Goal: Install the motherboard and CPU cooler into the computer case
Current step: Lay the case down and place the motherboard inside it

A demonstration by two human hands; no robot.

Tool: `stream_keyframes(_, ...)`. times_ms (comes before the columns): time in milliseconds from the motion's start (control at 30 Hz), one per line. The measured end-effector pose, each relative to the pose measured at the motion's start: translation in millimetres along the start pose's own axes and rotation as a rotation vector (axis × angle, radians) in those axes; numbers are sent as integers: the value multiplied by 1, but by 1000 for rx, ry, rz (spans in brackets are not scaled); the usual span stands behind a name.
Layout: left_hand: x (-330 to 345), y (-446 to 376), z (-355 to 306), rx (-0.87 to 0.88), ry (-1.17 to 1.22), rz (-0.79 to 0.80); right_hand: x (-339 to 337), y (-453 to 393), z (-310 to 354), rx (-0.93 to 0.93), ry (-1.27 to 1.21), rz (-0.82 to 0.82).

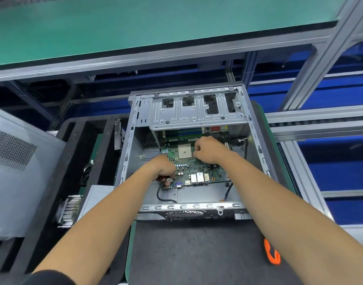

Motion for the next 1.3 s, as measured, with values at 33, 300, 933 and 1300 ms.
stream_keyframes(33, 1, 1, 0, 2, -14, -4, 0, 0, 0, 0, 2, 1)
stream_keyframes(300, 5, 4, -5, 48, -193, -43, 1, 0, 0, 2, 11, 6)
stream_keyframes(933, 5, -5, 0, 100, -416, -129, 3, -4, -4, 10, 4, -10)
stream_keyframes(1300, 16, -10, -12, 114, -609, -160, 3, -6, -6, 20, 12, -20)
Point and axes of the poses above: each hand's wrist, its own y-axis away from the middle knuckle, its own x-axis out of the palm, z = x × y, the point moved 2 cm from there along -y, towards the middle knuckle, and after that the axes turned 5 degrees about -x, right-handed, at the moved point
